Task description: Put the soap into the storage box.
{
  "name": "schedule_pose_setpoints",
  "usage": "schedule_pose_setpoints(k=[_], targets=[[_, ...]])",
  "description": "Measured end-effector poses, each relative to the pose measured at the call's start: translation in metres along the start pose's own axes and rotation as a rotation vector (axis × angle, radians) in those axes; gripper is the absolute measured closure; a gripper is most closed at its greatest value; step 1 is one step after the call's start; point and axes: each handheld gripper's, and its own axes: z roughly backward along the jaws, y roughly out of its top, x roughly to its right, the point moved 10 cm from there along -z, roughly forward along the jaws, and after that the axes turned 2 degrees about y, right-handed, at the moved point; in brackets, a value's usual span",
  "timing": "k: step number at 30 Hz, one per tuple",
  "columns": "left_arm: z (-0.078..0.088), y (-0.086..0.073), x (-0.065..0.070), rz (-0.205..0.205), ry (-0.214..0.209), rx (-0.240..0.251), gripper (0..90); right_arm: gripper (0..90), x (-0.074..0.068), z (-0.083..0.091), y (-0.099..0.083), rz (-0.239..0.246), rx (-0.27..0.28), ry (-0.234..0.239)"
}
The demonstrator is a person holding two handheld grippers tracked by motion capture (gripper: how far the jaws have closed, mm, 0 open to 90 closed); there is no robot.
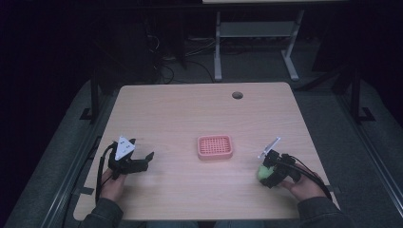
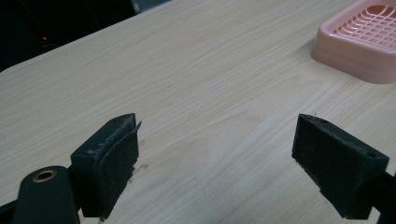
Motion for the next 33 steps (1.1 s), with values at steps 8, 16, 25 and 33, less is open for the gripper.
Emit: schedule_pose_setpoints(k=[8, 16, 25, 33], targets=[[0.000, 0.000, -0.001, 0.000, 0.001, -0.001, 14.2, 26.2, -0.003, 0.006, 0.008, 0.025, 0.019, -0.001], [0.001, 0.001, -0.001, 0.001, 0.001, 0.005, 14.2, 26.2, -0.006, 0.013, 0.025, 0.050, 0.036, 0.009], [0.002, 0.001, -0.001, 0.003, 0.001, 0.003, 14.2, 26.2, -0.006, 0.020, 0.048, 0.068, 0.054, 0.031], [0.003, 0.001, -0.002, -0.003, 0.000, -0.003, 14.2, 26.2, -0.007, 0.020, 0.060, 0.077, 0.064, 0.045]])
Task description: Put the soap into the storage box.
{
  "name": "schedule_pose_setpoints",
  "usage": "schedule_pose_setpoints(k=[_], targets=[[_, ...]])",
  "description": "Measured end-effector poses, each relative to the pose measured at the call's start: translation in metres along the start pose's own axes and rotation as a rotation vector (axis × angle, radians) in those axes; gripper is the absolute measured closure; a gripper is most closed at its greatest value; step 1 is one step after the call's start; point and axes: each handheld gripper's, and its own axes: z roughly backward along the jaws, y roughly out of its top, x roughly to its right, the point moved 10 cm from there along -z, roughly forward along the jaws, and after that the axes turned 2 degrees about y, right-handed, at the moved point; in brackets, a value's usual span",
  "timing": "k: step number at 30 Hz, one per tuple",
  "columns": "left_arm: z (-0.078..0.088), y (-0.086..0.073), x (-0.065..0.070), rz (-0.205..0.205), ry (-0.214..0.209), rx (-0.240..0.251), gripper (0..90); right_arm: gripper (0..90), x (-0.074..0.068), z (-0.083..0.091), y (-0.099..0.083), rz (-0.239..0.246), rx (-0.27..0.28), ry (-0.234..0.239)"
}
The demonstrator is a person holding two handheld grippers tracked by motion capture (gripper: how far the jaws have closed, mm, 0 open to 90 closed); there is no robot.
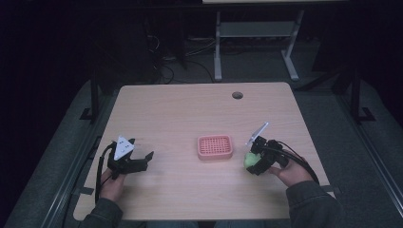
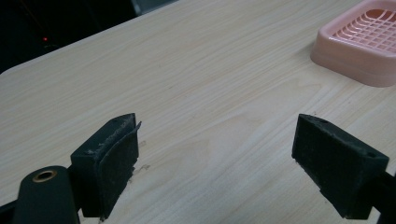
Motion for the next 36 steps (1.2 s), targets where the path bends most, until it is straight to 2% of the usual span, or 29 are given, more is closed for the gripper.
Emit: schedule_pose_setpoints(k=[14, 36], targets=[[0.000, 0.000, -0.001, 0.009, 0.002, 0.006, 14.2, 26.2, 0.001, 0.006, 0.031, 0.018, 0.044, 0.019], [0.000, 0.001, -0.001, 0.013, 0.001, 0.008, 14.2, 26.1, -0.001, -0.003, 0.071, 0.065, 0.035, 0.036]])
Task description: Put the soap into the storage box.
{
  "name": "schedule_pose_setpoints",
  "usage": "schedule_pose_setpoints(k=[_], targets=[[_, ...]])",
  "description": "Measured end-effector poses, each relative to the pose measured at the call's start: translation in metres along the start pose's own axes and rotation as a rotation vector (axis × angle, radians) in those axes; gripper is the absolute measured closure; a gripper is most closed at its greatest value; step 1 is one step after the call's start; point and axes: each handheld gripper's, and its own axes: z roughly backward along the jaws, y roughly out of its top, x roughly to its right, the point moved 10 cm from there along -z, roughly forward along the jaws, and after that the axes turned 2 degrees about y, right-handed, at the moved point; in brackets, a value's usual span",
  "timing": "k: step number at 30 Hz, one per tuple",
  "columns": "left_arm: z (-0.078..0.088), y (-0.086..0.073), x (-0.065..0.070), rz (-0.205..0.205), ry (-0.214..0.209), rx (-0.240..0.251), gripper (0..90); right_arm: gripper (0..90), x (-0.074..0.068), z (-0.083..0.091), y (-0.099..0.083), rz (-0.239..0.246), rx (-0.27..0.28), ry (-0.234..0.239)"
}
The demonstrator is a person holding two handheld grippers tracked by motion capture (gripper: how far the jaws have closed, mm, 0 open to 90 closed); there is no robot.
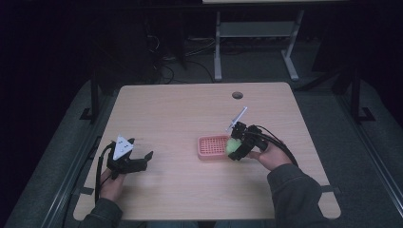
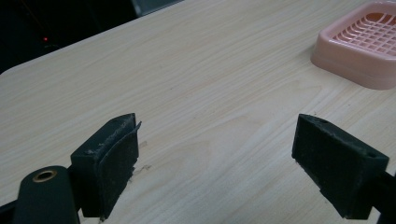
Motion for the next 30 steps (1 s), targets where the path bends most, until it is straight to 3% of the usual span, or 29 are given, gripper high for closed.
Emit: schedule_pose_setpoints(k=[30], targets=[[0.001, 0.001, 0.000, 0.005, -0.003, 0.007, 14.2, 26.1, -0.001, -0.017, 0.048, 0.049, -0.020, 0.018]])
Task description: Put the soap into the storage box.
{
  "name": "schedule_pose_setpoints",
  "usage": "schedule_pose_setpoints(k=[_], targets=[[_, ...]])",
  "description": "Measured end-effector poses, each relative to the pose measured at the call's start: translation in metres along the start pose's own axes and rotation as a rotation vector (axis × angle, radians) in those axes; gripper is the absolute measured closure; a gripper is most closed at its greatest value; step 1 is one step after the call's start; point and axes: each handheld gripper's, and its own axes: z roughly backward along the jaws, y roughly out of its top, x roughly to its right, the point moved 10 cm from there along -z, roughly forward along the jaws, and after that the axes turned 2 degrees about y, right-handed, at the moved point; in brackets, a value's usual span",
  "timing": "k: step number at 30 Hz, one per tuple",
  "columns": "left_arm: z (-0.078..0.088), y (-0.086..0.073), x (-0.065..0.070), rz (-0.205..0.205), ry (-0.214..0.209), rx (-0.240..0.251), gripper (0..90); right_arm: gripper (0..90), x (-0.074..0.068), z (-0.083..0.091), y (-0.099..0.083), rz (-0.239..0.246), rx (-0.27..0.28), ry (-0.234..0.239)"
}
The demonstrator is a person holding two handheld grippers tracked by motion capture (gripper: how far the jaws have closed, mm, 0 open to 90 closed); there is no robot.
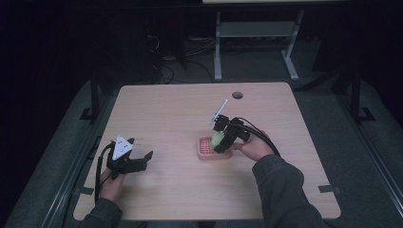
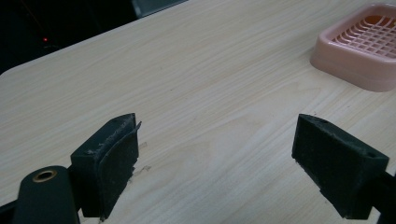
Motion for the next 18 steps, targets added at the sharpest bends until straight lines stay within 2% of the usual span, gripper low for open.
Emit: schedule_pose_setpoints(k=[18], targets=[[0.000, 0.001, 0.001, -0.001, -0.002, 0.003, 14.2, 26.0, 0.005, -0.024, 0.007, -0.009, -0.038, 0.017]])
